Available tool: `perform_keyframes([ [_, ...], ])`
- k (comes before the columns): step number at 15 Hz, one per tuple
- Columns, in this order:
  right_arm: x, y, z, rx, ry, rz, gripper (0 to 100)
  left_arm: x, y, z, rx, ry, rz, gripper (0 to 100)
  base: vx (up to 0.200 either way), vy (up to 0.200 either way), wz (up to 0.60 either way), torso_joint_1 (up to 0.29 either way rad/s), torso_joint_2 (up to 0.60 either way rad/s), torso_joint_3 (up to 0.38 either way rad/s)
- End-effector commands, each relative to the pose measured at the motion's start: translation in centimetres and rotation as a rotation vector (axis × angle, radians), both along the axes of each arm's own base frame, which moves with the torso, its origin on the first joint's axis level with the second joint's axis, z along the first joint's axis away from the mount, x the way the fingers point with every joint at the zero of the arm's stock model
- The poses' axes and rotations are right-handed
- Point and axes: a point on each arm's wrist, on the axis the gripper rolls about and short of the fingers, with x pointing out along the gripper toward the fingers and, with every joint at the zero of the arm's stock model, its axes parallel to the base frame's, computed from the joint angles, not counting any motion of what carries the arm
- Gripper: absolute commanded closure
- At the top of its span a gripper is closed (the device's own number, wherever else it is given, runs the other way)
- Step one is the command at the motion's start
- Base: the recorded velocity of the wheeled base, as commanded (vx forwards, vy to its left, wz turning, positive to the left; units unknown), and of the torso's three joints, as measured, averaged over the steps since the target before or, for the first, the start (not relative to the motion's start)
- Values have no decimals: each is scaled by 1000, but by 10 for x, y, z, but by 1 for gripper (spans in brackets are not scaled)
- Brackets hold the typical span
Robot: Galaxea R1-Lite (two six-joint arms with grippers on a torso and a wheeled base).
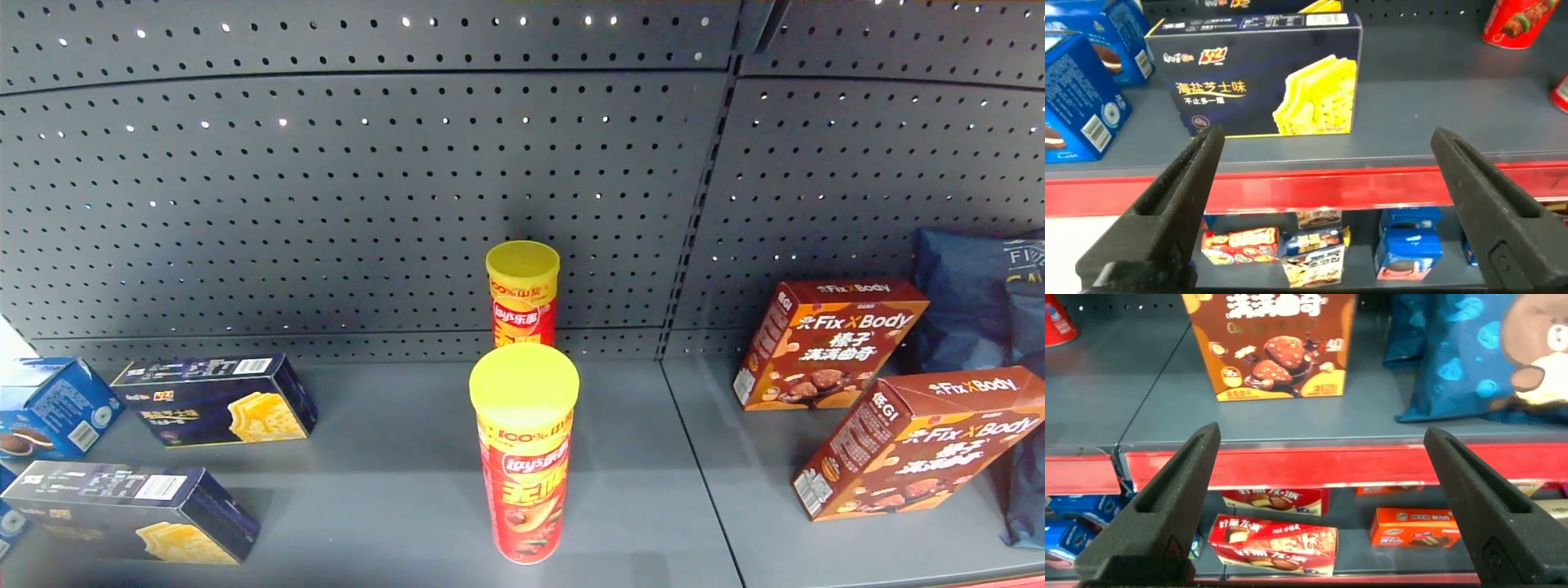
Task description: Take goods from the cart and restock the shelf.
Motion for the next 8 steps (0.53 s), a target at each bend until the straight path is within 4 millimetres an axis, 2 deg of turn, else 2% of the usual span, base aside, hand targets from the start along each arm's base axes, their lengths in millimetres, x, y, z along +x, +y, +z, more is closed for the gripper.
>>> perform_keyframes([
  [1,0,0,0,0,1,1,0,0,0,0,2,0,0,0,0,0,0,0,0,0],
  [2,0,0,0,0,1,1,0,0,0,0,4,0,-3,0,0,0,0,0,0,0],
  [5,0,0,0,-2,1,1,0,0,0,0,5,0,-7,0,0,200,0,1,2,4],
  [8,0,0,0,0,1,1,0,0,0,0,4,0,-5,0,0,0,0,0,0,0],
])
